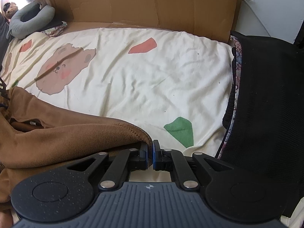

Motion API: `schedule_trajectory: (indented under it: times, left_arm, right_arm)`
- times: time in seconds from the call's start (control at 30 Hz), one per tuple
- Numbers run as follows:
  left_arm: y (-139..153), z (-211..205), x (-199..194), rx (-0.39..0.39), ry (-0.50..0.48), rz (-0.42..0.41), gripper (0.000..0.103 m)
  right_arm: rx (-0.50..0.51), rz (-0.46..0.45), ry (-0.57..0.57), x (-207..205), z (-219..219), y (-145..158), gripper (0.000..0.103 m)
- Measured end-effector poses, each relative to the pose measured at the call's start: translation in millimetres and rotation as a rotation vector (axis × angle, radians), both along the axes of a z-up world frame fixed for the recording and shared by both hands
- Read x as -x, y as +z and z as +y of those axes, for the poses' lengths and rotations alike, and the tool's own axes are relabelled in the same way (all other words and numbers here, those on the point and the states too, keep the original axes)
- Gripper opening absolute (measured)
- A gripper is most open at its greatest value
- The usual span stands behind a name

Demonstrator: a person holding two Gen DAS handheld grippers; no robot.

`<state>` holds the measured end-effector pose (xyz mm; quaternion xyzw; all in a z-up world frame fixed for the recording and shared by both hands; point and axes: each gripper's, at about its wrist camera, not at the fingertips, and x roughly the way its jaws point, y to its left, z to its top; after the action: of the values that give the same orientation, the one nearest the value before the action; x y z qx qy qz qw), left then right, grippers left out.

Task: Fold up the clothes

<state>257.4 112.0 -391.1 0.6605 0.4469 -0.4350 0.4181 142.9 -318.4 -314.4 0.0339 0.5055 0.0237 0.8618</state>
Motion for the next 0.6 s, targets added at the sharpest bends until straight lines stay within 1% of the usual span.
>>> schedule_trajectory:
  times: [0.03, 0.13, 0.2, 0.33, 0.43, 0.5, 0.6]
  left_arm:
    - [1.5, 1.5, -0.9, 0.01, 0.008, -0.002, 0.012]
    - [11.9, 5.1, -6.2, 0.051, 0.053, -0.021, 0.008]
    - [22.5, 5.3, -7.3, 0.074, 0.043, -0.046, 0.007]
    - [49.4, 1.2, -16.9, 0.146, 0.086, -0.088, 0.007]
    - [68.7, 0.4, -31.5, 0.196, 0.148, -0.124, 0.007]
    - [78.9, 1.1, -45.9, 0.235, 0.215, -0.148, 0.007]
    - [83.5, 1.2, -62.1, 0.271, 0.283, -0.184, 0.006]
  right_arm:
    - [0.001, 0.002, 0.001, 0.0, -0.1, -0.6, 0.003]
    - [0.0, 0.003, 0.002, 0.1, -0.6, -1.2, 0.003]
    - [0.001, 0.001, 0.005, 0.0, -0.4, -0.4, 0.003]
    - [0.004, -0.002, 0.009, 0.6, 0.2, 0.3, 0.003]
    - [0.004, -0.004, 0.007, 0.8, 0.3, 0.0, 0.003]
    - [0.006, -0.005, 0.006, 0.3, 0.4, -0.3, 0.003]
    - [0.012, -0.005, 0.012, -2.1, 0.8, -0.3, 0.003]
